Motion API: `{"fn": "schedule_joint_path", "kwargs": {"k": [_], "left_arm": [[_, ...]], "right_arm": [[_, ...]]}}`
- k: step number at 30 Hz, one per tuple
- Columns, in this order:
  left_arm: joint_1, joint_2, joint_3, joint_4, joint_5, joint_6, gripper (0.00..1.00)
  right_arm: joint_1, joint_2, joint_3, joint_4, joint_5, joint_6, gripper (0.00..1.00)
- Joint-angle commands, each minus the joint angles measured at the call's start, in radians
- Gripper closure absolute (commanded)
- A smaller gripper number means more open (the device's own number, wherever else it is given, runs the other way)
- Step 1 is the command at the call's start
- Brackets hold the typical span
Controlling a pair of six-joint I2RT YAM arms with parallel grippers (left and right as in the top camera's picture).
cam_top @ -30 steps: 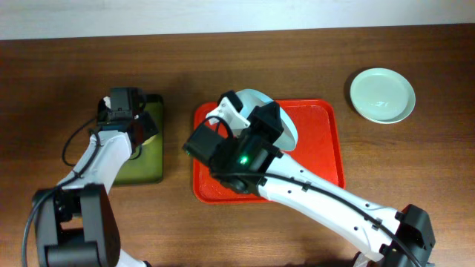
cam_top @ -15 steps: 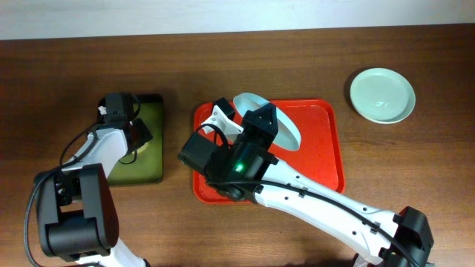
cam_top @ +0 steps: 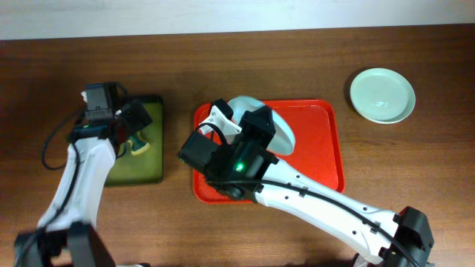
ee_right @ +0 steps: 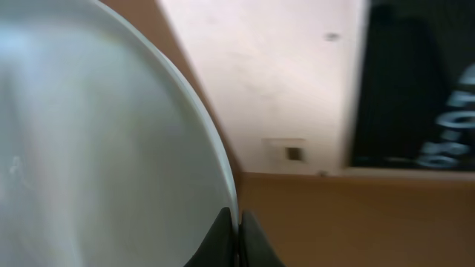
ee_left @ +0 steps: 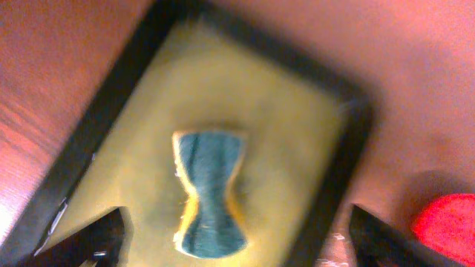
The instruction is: Clean dirty plates on tray and stack at the side
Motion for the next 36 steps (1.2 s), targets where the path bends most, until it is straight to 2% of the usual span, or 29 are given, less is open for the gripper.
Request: {"fn": "schedule_joint_path", "kwargs": {"k": [1,4,7,10,14,18,21,25,28,36], "left_arm": [[0.002,-0.075,0.013,-0.045,0.055,0.003,0.01],[0.002,-0.079,0.013,-0.085,0.056,0.003,0.01],[0.002,-0.079,0.013,-0.116,0.056,0.003,0.01],[0.002,-0.079,0.013,-0.131,0.056,0.003,0.01],[0.002,-0.079,0.013,-0.143,0.055,0.003,0.01],[0.002,-0.079,0.013,-0.143,0.055,0.003,0.01],[0.002,-0.079,0.013,-0.143,0.055,0.003,0.01],[0.002,-0.079,0.013,-0.143,0.055,0.003,0.01],[0.002,-0.079,0.013,-0.143,0.055,0.003,0.01],[0.002,-0.079,0.013,-0.143,0.055,0.003,0.01]], "right_arm": [[-0.091,-0.021,0.013,0.009,-0.180,0.030,0.96],[-0.150,-0.023,0.013,0.019,-0.190,0.149,0.96],[-0.233,-0.019,0.013,0.024,-0.414,0.126,0.96],[-0.347,-0.019,0.013,0.036,-0.548,0.211,0.96],[-0.616,-0.019,0.013,0.056,-0.880,0.305,0.96],[-0.962,-0.019,0.013,0.090,-1.219,0.399,0.96],[-1.182,-0.013,0.013,0.121,-1.353,0.456,0.96],[-1.375,0.025,0.013,0.201,-1.386,0.513,0.96],[-1.461,0.085,0.013,0.323,-1.384,0.513,0.96],[-1.490,0.277,0.013,0.486,-1.299,0.597,0.96]]}}
